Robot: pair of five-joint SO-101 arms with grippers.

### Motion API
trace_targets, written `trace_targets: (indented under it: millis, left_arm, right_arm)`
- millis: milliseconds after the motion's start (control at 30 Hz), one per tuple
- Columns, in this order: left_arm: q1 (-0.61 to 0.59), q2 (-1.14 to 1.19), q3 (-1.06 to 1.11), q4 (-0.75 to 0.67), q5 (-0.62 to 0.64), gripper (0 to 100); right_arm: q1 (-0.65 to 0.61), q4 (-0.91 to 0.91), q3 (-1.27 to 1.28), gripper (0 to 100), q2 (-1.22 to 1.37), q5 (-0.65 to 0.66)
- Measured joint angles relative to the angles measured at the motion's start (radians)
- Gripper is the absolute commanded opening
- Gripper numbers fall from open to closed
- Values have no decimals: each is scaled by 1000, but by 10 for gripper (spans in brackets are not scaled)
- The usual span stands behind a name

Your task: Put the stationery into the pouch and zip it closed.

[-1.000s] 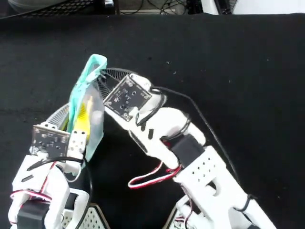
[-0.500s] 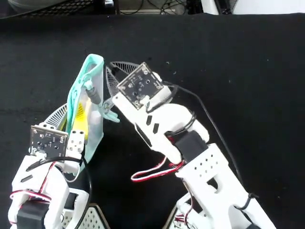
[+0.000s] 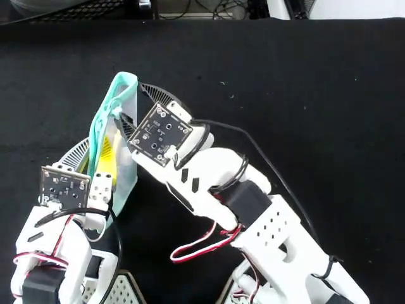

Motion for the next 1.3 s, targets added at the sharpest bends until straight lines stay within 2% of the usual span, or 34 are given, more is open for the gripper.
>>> trace_targets:
  millis: [333, 500, 733, 867, 1000, 1300]
  left_arm:
    - [0, 0, 0, 0, 0, 30]
    - [-5, 0, -2, 11, 0, 30]
    - [-5, -2, -2, 17, 0, 30]
    - [-5, -2, -2, 18, -2, 30]
    - [-3, -2, -2, 20, -2, 30]
    - [2, -2, -2, 20, -2, 30]
  right_arm:
    - [-43, -48, -2, 185, 83, 0]
    - [-40, -75, -34, 158, 172, 0]
    - [-38, -75, -41, 105, 169, 2]
    - [-38, -74, -32, 9, 120, 63]
    - [-38, -75, 61, 12, -2, 127]
    - [-38, -83, 381, 13, -345, 135]
